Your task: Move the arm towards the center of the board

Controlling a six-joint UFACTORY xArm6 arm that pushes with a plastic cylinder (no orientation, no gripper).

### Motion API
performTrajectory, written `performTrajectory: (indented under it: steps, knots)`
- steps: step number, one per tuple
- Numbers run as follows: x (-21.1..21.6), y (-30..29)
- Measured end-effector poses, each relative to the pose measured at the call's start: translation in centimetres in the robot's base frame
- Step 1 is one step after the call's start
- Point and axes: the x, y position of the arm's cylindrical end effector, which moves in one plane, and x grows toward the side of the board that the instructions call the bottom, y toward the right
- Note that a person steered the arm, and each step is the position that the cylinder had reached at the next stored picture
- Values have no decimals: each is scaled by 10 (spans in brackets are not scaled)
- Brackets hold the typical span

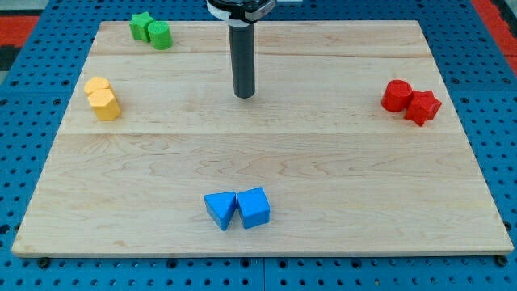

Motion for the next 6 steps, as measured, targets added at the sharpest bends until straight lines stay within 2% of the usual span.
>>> performTrajectory:
  steps: [6]
  knots:
    - [0,18]
